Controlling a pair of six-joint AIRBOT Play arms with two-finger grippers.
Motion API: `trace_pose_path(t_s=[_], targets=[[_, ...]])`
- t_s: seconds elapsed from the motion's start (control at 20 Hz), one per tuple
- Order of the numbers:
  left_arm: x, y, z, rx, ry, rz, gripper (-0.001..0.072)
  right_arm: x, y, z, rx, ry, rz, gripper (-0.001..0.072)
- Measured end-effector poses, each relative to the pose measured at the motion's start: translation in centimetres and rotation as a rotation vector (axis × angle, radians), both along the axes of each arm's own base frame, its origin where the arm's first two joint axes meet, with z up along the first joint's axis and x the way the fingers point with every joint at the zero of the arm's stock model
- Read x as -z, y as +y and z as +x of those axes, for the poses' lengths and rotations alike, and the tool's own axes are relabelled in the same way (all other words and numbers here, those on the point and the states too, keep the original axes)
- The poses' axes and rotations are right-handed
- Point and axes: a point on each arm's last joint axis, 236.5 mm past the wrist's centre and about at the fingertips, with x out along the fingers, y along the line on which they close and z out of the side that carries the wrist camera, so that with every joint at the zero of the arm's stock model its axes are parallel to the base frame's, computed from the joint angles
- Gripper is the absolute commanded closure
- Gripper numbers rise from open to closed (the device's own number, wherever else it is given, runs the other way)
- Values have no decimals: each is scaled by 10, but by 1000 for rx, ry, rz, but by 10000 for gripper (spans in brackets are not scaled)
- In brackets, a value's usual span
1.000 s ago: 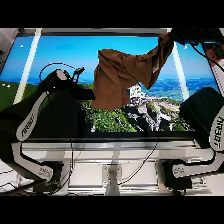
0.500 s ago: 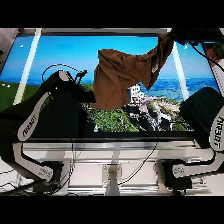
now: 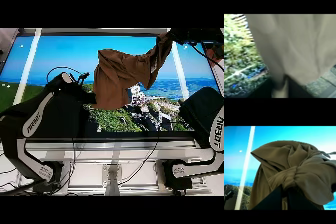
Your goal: Fold the clothes and pants, and hang the long-sleeved shirts on hangers.
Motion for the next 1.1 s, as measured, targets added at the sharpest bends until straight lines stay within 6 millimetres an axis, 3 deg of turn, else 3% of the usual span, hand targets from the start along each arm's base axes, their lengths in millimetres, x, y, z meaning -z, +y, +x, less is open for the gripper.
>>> trace_pose_path(t_s=[0.25, 0.4, 0.55, 0.7, 0.8, 0.95, 1.1], targets=[[-6, 6, 12, -5, -30, -3, 693, -9, -4, 0, 9, -22, -17, 682], [-45, 32, 38, -38, -121, 2, 693, -26, -19, 2, 35, -84, -90, 682], [-109, 87, 72, -116, -286, 43, 693, -48, -44, -3, 72, -148, -176, 682], [-195, 162, 90, -246, -489, 103, 693, -72, -70, -14, 123, -201, -226, 682], [-252, 214, 90, -353, -634, 151, 693, -90, -84, -25, 154, -237, -244, 682], [-325, 287, 74, -519, -824, 240, 693, -111, -95, -42, 181, -269, -266, 682], [-366, 337, 52, -639, -927, 311, 693, -114, -96, -56, 175, -254, -280, 682]])
